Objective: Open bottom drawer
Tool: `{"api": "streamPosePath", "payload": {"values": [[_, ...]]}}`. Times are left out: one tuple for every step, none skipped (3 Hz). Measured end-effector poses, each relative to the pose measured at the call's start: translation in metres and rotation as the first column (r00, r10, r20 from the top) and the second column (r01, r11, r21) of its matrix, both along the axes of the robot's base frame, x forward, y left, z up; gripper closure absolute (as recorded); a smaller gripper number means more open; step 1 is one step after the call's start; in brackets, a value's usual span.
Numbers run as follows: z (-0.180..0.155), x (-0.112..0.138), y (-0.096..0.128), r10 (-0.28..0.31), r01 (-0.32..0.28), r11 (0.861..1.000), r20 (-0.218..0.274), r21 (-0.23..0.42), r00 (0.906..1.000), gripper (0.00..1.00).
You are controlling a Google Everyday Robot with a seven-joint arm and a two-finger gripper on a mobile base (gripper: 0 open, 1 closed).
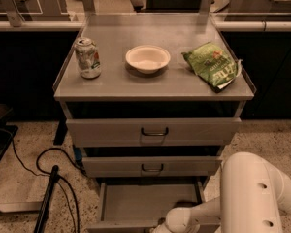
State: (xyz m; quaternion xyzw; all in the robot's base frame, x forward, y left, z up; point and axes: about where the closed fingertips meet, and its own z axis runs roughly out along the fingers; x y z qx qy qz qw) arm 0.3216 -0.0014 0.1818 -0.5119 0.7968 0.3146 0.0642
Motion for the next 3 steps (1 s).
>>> {"api": "streamPosePath", "payload": {"values": [[0.002,-0.013,-0.006,0.010,-0.010,1.000,-0.042,-0.020,0.9991,0.00],[0.005,-0.017,-0.006,0.013,-0.014,1.000,-0.053,-0.021,0.9985,0.00],[0.028,-0.046,-0.015,-0.004,0.006,1.000,-0.121,0.016,0.9927,0.00]]}}
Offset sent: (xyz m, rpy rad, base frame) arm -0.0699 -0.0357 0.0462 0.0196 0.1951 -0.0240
